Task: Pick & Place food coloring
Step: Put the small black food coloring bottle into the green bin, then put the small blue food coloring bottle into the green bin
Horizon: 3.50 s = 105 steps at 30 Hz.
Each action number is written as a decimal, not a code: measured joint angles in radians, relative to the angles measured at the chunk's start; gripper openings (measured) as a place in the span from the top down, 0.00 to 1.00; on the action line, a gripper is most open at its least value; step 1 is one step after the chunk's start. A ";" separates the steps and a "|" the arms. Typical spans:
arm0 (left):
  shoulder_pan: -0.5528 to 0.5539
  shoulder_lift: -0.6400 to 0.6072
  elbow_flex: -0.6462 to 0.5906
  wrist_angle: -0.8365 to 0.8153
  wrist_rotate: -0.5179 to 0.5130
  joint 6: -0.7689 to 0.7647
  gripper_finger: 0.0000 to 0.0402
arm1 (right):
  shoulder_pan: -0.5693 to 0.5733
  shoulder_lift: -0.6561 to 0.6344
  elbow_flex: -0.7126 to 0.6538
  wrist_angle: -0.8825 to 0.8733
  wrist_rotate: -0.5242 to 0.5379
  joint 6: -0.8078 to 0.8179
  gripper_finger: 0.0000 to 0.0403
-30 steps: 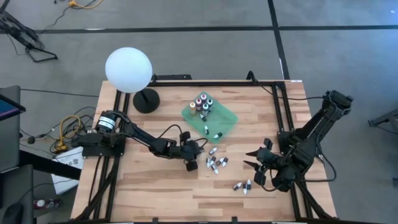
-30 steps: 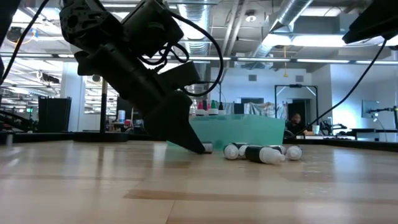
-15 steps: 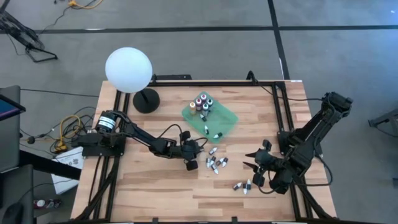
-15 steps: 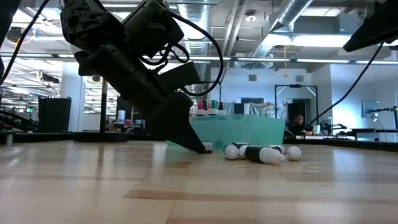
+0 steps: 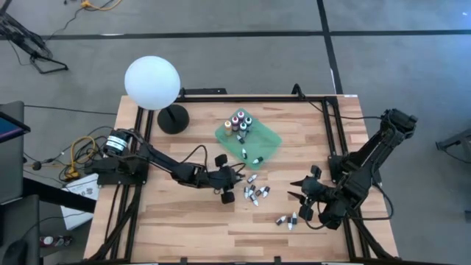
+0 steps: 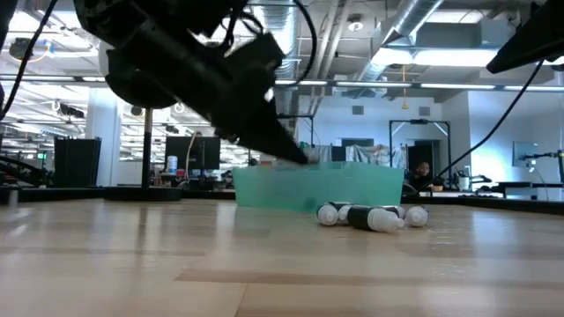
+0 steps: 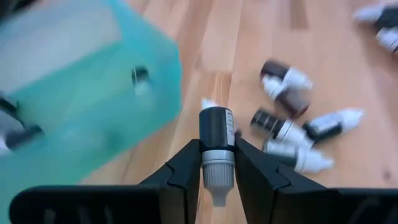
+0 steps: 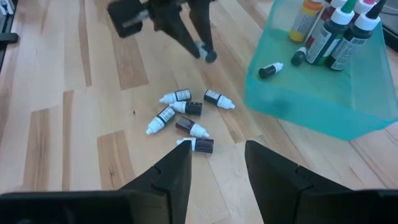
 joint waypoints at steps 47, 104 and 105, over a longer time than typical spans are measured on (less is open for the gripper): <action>0.247 -0.002 0.001 0.209 0.065 0.147 0.76 | -0.001 0.000 0.000 0.006 0.010 -0.017 0.64; -0.187 -0.276 -0.056 -0.310 -0.018 0.117 0.76 | 0.006 0.253 0.061 0.108 -0.555 0.727 0.73; -0.187 -0.276 -0.056 -0.318 -0.022 0.114 0.76 | 0.005 0.261 0.061 0.100 -0.566 0.738 0.73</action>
